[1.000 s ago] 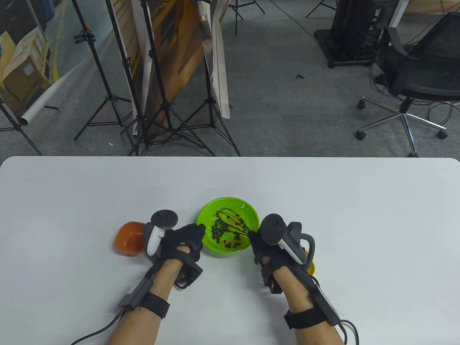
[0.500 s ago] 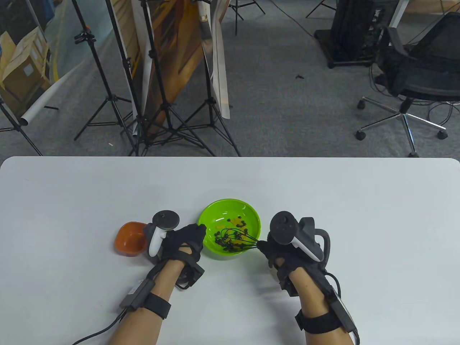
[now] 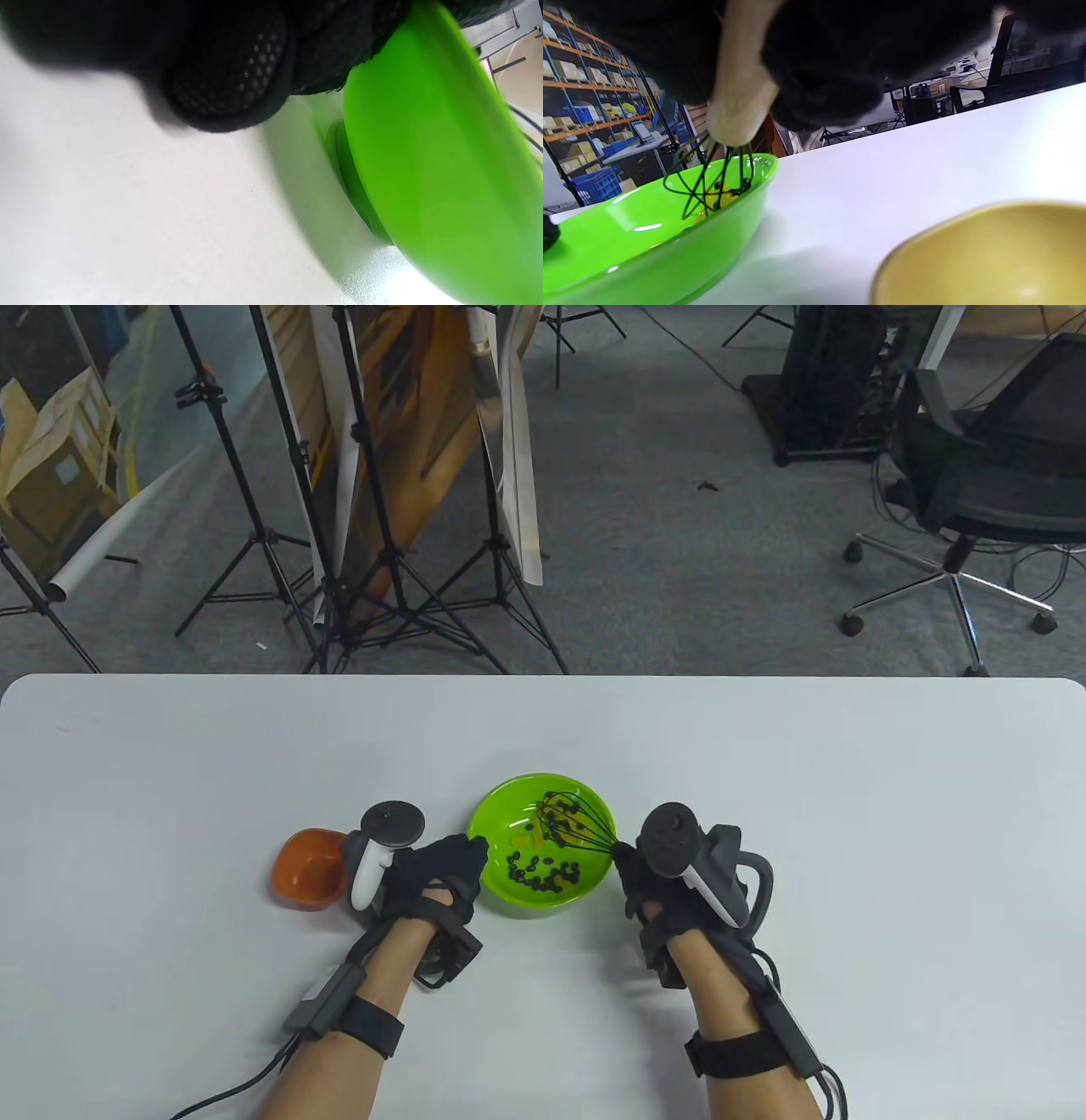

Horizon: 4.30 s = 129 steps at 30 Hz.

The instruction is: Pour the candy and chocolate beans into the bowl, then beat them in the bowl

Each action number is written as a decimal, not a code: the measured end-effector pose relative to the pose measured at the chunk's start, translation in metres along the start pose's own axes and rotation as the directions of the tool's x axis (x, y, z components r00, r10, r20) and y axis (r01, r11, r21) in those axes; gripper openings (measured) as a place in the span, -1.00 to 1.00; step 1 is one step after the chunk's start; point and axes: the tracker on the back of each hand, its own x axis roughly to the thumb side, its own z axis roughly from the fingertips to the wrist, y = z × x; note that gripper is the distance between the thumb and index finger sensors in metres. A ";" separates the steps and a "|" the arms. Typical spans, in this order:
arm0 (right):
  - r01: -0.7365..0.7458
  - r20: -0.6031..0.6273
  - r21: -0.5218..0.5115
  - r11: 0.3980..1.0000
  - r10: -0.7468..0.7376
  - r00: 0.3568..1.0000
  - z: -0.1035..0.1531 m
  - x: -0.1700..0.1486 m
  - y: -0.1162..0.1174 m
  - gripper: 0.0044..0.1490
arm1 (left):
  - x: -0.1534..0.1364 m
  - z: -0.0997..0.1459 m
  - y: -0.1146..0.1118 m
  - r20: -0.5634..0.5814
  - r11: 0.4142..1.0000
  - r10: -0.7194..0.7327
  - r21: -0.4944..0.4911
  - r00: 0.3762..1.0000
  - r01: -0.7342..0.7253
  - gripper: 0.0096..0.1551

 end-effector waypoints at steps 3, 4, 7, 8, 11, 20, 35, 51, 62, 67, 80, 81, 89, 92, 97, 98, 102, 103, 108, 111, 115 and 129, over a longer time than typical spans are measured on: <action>0.041 0.045 0.043 0.998 -0.043 0.998 0.001 0.008 0.012 -0.29 | 0.001 0.001 -0.001 -0.008 1.000 -0.015 0.022 1.000 0.015 -0.53; 0.080 0.055 0.067 0.995 -0.084 0.995 0.001 0.010 0.013 -0.30 | 0.001 0.002 -0.002 -0.015 0.999 -0.016 0.035 1.000 0.017 -0.53; 0.089 0.074 0.190 0.978 -0.105 0.992 0.002 0.014 0.009 -0.30 | 0.000 0.001 -0.001 -0.015 1.000 -0.007 0.026 1.000 0.008 -0.54; 0.079 0.074 0.217 0.973 -0.097 0.992 0.003 0.014 0.006 -0.29 | 0.000 0.001 -0.001 -0.016 1.000 0.001 0.019 1.000 -0.001 -0.53; 0.039 0.082 0.254 0.966 -0.062 0.995 0.006 0.012 -0.008 -0.30 | -0.001 0.000 0.000 -0.022 1.000 0.018 0.015 1.000 -0.018 -0.52; -0.141 0.018 0.106 0.984 0.140 0.990 0.015 0.010 -0.034 -0.29 | 0.001 0.002 -0.002 -0.011 1.000 -0.004 0.029 1.000 0.004 -0.53; 0.045 0.037 0.112 0.993 -0.050 0.998 0.007 0.016 0.008 -0.28 | 0.001 0.002 -0.002 -0.013 1.000 0.000 0.019 1.000 0.000 -0.52; -0.042 -0.035 0.145 0.989 0.047 0.998 0.009 -0.005 -0.029 -0.31 | 0.000 0.003 -0.001 -0.006 1.000 0.025 0.002 1.000 -0.025 -0.52; 0.080 -0.012 0.118 0.990 -0.079 0.997 0.001 0.001 0.019 -0.28 | -0.001 0.002 0.000 -0.003 1.000 0.030 -0.006 1.000 -0.030 -0.51; 0.083 0.028 0.167 0.982 -0.089 0.996 0.003 0.003 0.015 -0.28 | -0.004 0.000 0.001 -0.012 0.997 0.072 -0.031 0.997 -0.073 -0.51; -0.048 0.055 0.189 0.981 0.038 0.998 0.012 -0.001 -0.034 -0.33 | -0.005 0.000 0.002 -0.016 0.996 0.085 -0.033 0.996 -0.086 -0.51; -0.032 0.035 0.182 0.983 0.026 0.999 0.012 -0.004 -0.034 -0.33 | -0.004 0.000 0.001 -0.014 0.997 0.077 -0.028 0.997 -0.077 -0.51; 0.019 -0.083 0.103 0.994 -0.011 0.997 0.003 -0.012 -0.008 -0.29 | -0.005 -0.001 0.001 -0.007 0.996 0.084 -0.043 0.996 -0.085 -0.53; 0.154 -0.074 0.118 0.981 -0.146 0.987 0.000 -0.010 0.011 -0.28 | -0.004 0.000 0.001 -0.008 0.995 0.085 -0.046 0.996 -0.086 -0.53; 0.175 0.010 0.218 0.960 -0.182 0.983 0.003 0.005 0.022 -0.30 | -0.004 -0.001 0.001 -0.012 0.997 0.073 -0.038 0.997 -0.073 -0.52; 0.171 0.030 0.222 0.960 -0.182 0.983 0.004 0.007 0.019 -0.31 | -0.004 -0.001 0.001 -0.011 0.996 0.074 -0.038 0.997 -0.075 -0.53; 0.128 0.060 0.283 0.950 -0.151 0.987 0.007 0.005 0.004 -0.32 | -0.004 -0.001 0.000 -0.015 0.996 0.081 -0.040 0.997 -0.081 -0.51; 0.110 0.057 0.295 0.949 -0.133 0.990 0.008 0.004 -0.001 -0.32 | -0.004 -0.001 0.000 -0.014 0.996 0.083 -0.042 0.996 -0.083 -0.51; 0.000 0.049 0.209 0.978 -0.010 0.999 0.012 -0.003 -0.028 -0.33 | -0.004 -0.001 0.000 -0.012 0.995 0.085 -0.046 0.996 -0.086 -0.51; -0.015 0.023 0.171 0.985 0.011 1.000 0.012 -0.005 -0.032 -0.33 | -0.002 -0.001 -0.002 0.000 0.996 0.067 -0.054 0.998 -0.067 -0.52; -0.033 -0.010 0.111 0.993 0.034 0.999 0.011 -0.006 -0.032 -0.33 | -0.001 -0.001 -0.003 0.001 0.996 0.063 -0.057 0.998 -0.063 -0.52; 0.024 -0.042 0.017 1.000 -0.023 0.999 0.006 -0.006 0.009 -0.29 | -0.001 -0.001 -0.002 -0.001 0.996 0.071 -0.057 0.997 -0.071 -0.52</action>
